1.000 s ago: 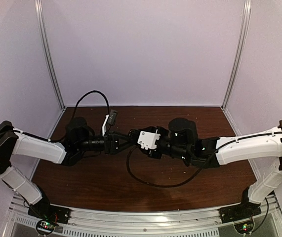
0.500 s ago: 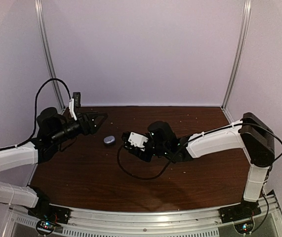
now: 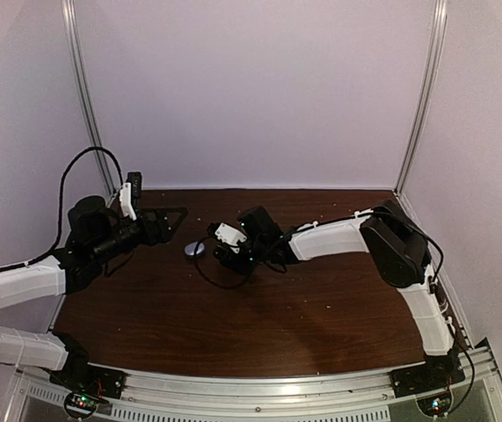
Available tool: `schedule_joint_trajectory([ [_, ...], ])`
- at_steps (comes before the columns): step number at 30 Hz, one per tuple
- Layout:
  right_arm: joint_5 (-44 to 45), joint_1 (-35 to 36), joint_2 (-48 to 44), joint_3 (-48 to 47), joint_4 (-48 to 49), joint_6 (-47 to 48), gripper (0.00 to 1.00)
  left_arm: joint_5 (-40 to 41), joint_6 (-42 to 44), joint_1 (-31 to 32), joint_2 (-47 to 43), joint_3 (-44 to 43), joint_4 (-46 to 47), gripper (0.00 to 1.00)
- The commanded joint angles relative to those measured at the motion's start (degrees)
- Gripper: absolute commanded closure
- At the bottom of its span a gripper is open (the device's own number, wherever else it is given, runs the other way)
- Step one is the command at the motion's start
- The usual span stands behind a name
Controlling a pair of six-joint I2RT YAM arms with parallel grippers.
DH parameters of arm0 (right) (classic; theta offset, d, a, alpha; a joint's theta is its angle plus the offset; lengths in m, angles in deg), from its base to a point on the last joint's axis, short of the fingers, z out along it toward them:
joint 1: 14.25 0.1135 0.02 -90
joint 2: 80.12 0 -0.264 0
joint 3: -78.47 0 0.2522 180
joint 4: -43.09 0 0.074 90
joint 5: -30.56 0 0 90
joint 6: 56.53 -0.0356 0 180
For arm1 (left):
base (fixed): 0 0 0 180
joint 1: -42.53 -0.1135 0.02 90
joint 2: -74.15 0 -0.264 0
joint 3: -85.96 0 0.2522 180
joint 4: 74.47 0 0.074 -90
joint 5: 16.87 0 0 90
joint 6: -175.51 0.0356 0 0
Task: Insert the wireless bluetooth earbuds into the charging case
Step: Place the charging case with the earbuds at the center of the board.
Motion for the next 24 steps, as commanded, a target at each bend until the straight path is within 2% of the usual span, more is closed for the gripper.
schedule_joint_trajectory([
  [1, -0.81, -0.94, 3.62, -6.03, -6.39, -2.77, 0.72, 2.37, -0.54, -1.00, -1.19, 0.30, 0.36, 0.02],
  [5, -0.47, -1.80, 5.65, -8.40, -7.92, -3.80, 0.69, 2.58, -0.42, -1.60, -0.95, -0.05, -0.55, 0.02],
  [7, -0.39, -2.07, 6.00, -8.81, -8.35, -4.13, 0.64, 2.38, -0.34, -1.73, -0.61, -0.05, -0.69, 0.02],
  [12, 0.61, -2.62, 5.34, -8.91, -9.19, -4.54, 0.40, 1.94, -0.05, -1.83, 0.22, -0.76, -1.79, 0.02],
  [15, 1.29, -2.86, 3.75, -8.56, -9.57, -4.63, 0.31, 2.13, 0.39, -1.83, 0.87, -1.61, -2.88, 0.02],
  [20, 2.46, -3.71, -0.74, -6.18, -10.16, -5.07, 0.20, 1.36, 1.24, -1.83, 2.19, -4.44, -5.34, 0.02],
  [23, 2.51, -4.34, -6.33, -2.60, -9.61, -6.92, 0.03, 0.97, 1.83, -1.83, 4.06, -6.99, -8.51, 0.02],
  [24, 2.19, -4.54, -8.22, -1.19, -9.48, -7.47, 0.01, 1.09, 2.22, -1.83, 5.32, -8.36, -10.45, 0.02],
])
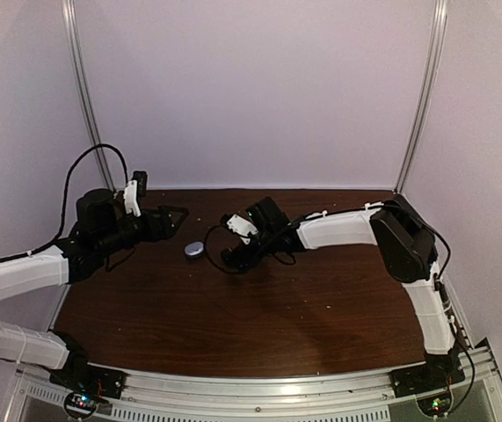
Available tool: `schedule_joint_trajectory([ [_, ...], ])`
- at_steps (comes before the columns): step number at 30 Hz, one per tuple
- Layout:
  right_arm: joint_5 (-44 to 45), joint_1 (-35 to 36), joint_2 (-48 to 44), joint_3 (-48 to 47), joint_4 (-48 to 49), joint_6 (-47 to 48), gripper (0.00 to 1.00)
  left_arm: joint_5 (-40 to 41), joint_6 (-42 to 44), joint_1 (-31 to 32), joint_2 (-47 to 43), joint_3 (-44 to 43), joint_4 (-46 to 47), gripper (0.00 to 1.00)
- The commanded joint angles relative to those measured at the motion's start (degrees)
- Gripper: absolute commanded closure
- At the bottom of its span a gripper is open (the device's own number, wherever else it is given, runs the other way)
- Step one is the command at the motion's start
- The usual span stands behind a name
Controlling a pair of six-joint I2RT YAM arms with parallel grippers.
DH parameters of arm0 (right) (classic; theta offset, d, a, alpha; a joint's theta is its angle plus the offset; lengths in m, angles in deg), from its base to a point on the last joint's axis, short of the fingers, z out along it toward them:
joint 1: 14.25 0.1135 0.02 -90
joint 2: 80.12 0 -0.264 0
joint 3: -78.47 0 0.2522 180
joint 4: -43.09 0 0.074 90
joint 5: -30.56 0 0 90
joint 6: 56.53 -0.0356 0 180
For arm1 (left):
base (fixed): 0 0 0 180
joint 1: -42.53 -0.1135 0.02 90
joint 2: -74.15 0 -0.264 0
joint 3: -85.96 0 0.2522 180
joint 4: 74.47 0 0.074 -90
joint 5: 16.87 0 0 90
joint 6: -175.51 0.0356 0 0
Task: Insert the wireless bluetooth earbuds into the charging case
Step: Place the charging case with the earbuds at the center of the board, then reset both arms
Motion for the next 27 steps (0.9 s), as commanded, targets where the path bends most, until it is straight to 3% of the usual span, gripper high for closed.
schedule_joint_trajectory([
  [1, 0.76, -1.52, -12.06, 5.27, 0.43, -2.84, 0.00, -0.52, 2.25, -0.47, 4.17, -7.01, -6.00, 0.02],
  [6, 7.28, -2.32, -23.92, 13.89, 2.67, -7.77, 0.00, -1.15, 4.11, -0.54, 9.98, -13.42, -12.47, 0.02],
  [15, 13.87, -7.53, -46.07, 32.24, 6.50, -18.27, 0.00, 3.13, 7.32, -0.56, 10.19, -16.89, -13.86, 0.02],
  [21, 15.25, -10.81, -59.83, 44.70, 10.08, -23.14, 0.00, 3.21, 5.05, -0.47, 7.54, -8.87, -9.64, 0.02],
  [27, 14.62, -11.70, -65.90, 55.72, 14.54, -28.21, 0.00, 0.64, 0.88, 0.04, 4.02, 3.17, -0.98, 0.02],
])
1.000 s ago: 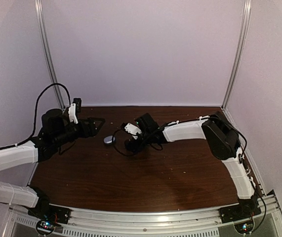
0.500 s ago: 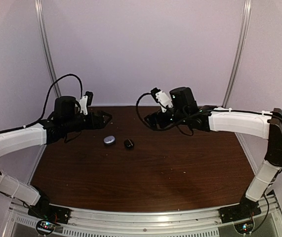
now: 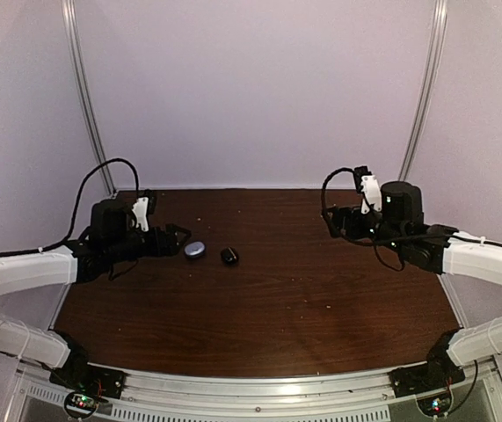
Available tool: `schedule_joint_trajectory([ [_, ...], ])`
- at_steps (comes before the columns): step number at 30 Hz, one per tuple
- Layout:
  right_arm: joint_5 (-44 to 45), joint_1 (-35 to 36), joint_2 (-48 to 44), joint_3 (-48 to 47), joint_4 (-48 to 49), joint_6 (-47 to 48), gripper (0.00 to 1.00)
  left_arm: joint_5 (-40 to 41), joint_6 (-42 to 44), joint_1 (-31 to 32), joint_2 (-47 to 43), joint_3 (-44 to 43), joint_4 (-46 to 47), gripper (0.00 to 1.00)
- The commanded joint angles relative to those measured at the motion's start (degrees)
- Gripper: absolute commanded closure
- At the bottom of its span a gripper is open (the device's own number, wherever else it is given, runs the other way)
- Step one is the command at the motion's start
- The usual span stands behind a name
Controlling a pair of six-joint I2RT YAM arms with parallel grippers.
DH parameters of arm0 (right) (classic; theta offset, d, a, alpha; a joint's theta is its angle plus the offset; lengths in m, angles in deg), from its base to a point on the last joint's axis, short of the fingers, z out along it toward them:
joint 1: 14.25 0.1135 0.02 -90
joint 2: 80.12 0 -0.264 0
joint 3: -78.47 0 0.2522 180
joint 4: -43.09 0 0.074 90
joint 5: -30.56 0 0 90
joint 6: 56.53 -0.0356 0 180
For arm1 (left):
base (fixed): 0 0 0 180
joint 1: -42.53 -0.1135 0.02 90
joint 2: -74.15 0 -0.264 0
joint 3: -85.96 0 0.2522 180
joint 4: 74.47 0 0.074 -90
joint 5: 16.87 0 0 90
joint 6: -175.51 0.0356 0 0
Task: Insert the wireless bluetooth earbuds into the charging case
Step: Reset both arms
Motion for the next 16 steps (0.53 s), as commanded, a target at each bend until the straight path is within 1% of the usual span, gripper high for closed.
schedule_joint_trajectory([
  [1, 0.74, -0.37, -2.15, 6.42, 4.18, -5.61, 0.00, -0.23, -2.30, 0.57, -1.78, 5.99, 6.47, 0.02],
  [4, 0.40, -0.48, -2.84, 9.81, 5.58, -7.14, 0.00, 1.52, -2.36, 1.60, -2.12, 7.43, 5.79, 0.02],
  [8, 0.45, -0.46, -3.74, 13.08, 7.76, -8.58, 0.00, 2.64, -3.36, 2.20, -3.15, 10.71, 8.22, 0.02],
  [16, 0.44, -0.61, -4.49, 14.29, 8.47, -8.60, 0.00, 4.32, -3.79, 2.29, -3.87, 11.12, 9.00, 0.02],
])
